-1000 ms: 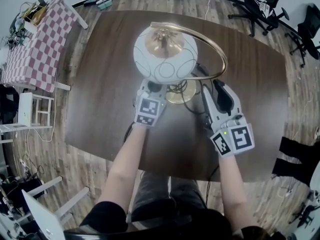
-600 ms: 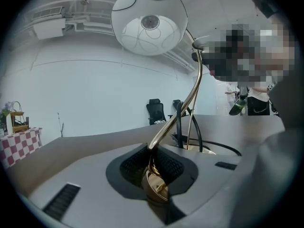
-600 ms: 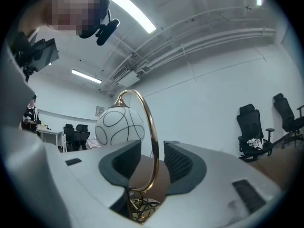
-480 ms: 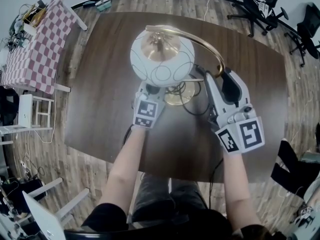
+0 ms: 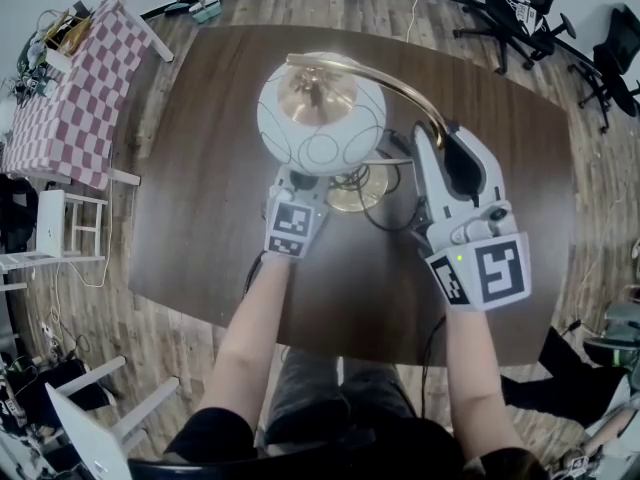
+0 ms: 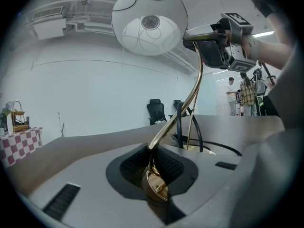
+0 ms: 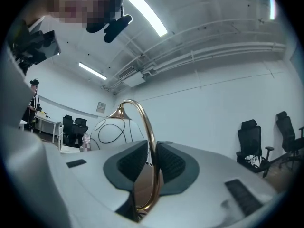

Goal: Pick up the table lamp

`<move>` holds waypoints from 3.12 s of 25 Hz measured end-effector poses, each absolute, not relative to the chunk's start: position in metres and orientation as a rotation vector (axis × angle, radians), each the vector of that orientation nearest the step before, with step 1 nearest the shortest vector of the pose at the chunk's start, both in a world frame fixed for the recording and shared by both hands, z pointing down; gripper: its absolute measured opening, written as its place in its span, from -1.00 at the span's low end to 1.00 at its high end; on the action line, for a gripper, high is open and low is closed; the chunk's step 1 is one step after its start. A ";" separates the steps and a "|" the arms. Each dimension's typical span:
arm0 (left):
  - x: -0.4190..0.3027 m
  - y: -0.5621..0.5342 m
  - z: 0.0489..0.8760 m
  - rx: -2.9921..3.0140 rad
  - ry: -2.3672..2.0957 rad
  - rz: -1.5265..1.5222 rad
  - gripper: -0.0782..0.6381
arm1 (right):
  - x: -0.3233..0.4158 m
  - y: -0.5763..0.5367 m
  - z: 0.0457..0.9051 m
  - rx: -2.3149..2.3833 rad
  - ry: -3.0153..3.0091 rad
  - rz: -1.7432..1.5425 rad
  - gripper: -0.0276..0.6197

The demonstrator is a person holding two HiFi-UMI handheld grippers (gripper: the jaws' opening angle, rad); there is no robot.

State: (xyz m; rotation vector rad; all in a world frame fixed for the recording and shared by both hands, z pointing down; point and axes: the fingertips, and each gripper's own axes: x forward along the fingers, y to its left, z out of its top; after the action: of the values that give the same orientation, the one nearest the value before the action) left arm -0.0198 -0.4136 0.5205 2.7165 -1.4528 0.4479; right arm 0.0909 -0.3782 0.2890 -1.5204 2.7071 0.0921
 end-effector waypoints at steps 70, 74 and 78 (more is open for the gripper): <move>-0.051 -0.301 0.460 2.666 -1.600 0.469 -0.75 | 0.057 -0.262 0.214 -1.452 2.689 0.274 -0.85; -0.057 -0.290 0.453 2.663 -1.611 0.471 -0.75 | 0.052 -0.251 0.207 -1.439 2.693 0.276 -0.85; -0.063 -0.277 0.444 2.658 -1.620 0.463 -0.75 | 0.048 -0.239 0.199 -1.426 2.683 0.265 -0.85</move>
State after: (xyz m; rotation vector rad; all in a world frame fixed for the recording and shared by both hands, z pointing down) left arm -0.0628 -0.2772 0.4441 2.6583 -1.6196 0.4630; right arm 0.0477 -0.2386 0.1988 -1.4259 2.6830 0.2645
